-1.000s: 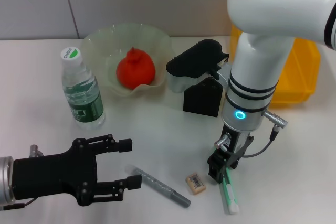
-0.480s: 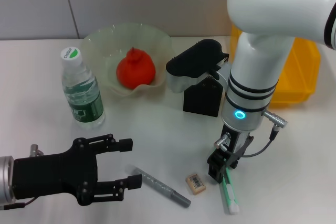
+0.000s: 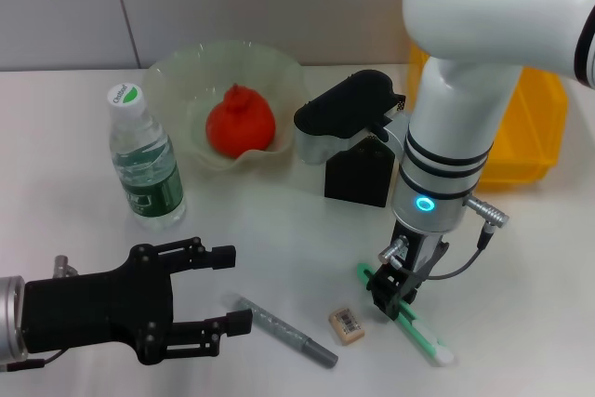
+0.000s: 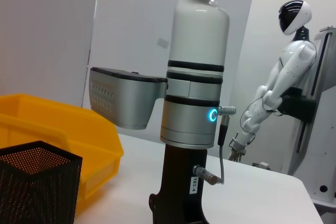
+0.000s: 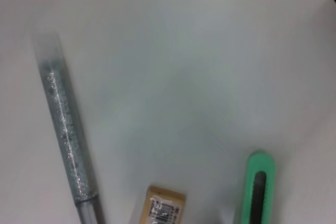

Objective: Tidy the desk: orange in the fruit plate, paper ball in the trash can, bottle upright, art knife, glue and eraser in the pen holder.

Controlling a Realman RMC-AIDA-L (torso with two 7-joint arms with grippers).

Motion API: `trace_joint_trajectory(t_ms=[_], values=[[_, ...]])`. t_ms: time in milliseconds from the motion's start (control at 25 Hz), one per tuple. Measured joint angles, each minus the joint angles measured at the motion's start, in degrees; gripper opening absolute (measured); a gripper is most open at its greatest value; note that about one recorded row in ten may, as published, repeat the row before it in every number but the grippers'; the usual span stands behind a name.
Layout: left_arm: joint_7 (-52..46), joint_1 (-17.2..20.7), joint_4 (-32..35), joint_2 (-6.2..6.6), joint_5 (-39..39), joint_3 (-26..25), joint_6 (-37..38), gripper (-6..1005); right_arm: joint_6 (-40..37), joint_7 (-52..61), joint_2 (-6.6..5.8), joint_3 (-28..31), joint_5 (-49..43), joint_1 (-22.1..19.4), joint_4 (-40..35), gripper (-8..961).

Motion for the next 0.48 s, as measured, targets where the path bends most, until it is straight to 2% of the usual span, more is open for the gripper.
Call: trace_joint_trajectory(t_ms=[120,480], values=[[0.0,0.0,0.0,0.0,0.0,0.0,0.0,777,0.0,0.0,0.0,0.0,0.0,0.0,0.0,246],[0.0,-0.3,0.0,0.0,0.0,0.0,0.0,777,-0.1,0.0,0.0,0.0,0.3,0.0,0.0,250]])
